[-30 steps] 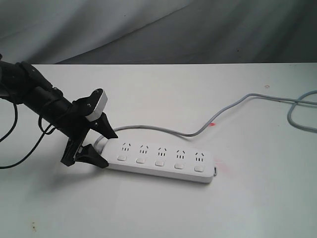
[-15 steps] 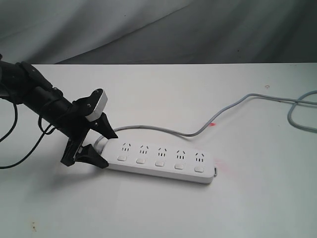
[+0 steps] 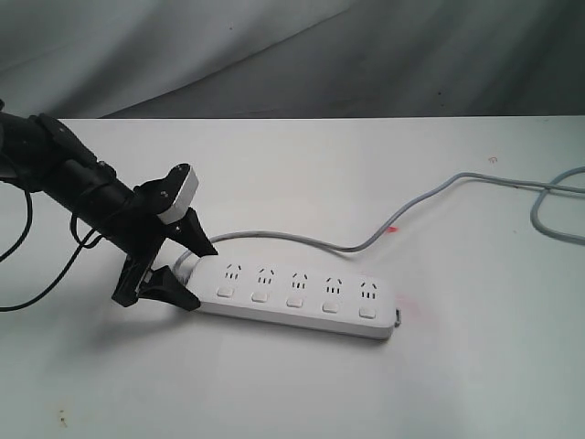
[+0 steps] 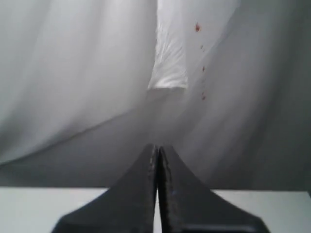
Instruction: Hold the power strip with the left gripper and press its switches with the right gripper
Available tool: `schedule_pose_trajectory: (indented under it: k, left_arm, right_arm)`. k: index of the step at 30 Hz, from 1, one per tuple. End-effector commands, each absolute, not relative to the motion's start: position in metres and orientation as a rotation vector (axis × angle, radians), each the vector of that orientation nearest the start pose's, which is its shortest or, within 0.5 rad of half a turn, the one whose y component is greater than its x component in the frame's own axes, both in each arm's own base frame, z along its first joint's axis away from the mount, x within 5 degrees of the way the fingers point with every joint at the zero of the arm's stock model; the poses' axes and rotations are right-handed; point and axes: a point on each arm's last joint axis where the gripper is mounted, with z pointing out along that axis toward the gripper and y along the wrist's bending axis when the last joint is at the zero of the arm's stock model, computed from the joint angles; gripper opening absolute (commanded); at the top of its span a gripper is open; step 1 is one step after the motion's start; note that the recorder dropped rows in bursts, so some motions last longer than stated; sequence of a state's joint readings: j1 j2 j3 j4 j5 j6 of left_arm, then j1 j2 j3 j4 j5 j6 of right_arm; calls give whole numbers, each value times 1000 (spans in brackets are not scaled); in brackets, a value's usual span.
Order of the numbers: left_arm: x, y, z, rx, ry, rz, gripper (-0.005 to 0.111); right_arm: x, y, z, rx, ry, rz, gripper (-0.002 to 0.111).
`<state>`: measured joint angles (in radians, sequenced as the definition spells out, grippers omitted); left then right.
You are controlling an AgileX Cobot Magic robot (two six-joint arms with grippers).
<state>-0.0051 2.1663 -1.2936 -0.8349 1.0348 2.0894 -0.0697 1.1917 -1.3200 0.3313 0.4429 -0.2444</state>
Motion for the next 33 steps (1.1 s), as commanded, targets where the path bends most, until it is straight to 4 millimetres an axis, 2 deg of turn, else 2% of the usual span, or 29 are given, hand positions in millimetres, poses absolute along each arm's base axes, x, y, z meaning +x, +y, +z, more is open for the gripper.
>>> schedule_pose_trajectory:
  k: [1, 5, 9, 12, 17, 19, 22, 24, 25, 26, 28, 29, 30, 31, 33]
  left_arm:
    - [379, -63, 105, 1821, 1837, -740, 47]
    - [379, -63, 105, 1821, 1837, -740, 47]
    - [379, -63, 105, 1821, 1837, -740, 47]
    - [379, -63, 105, 1821, 1837, -740, 47]
    - [379, -63, 105, 1821, 1837, -740, 47]
    - [379, -63, 105, 1821, 1837, -740, 47]
    - [379, -63, 105, 1821, 1837, -740, 47]
    - [379, -63, 105, 1821, 1837, -740, 47]
    - [379, -63, 105, 1821, 1837, -740, 47]
    - [379, -63, 105, 1821, 1837, -740, 47]
    - [379, -63, 105, 1821, 1837, -740, 47]
    - [379, -63, 105, 1821, 1837, -740, 47]
    - [379, -63, 105, 1821, 1837, -740, 47]
    - [379, -63, 105, 1821, 1837, -740, 47]
    - [379, -63, 105, 1821, 1837, -740, 47]
  right_arm:
    - [299, -3, 447, -85, 1992, 130, 0]
    - [322, -3, 432, -237, 2045, 79, 0]
    - [334, 3, 418, -371, 2070, 111, 0]
    - [341, 12, 403, -488, 2106, 219, 0]
    - [353, 28, 364, -755, 2211, 449, 0]
    - [358, 34, 351, -830, 2220, 487, 0]
    - [367, 54, 329, -980, 2222, 527, 0]
    - [371, 74, 315, -1118, 2189, 544, 0]
    - [375, 98, 301, -1252, 2127, 551, 0]
    - [376, 110, 295, -1296, 2101, 565, 1]
    - [378, 133, 281, -1354, 2051, 627, 9]
    - [380, 151, 269, -1355, 2040, 695, 22]
    - [381, 159, 262, -1352, 2043, 722, 31]
    - [383, 172, 247, -1357, 2056, 744, 47]
    - [387, 191, 225, -1372, 2062, 738, 68]
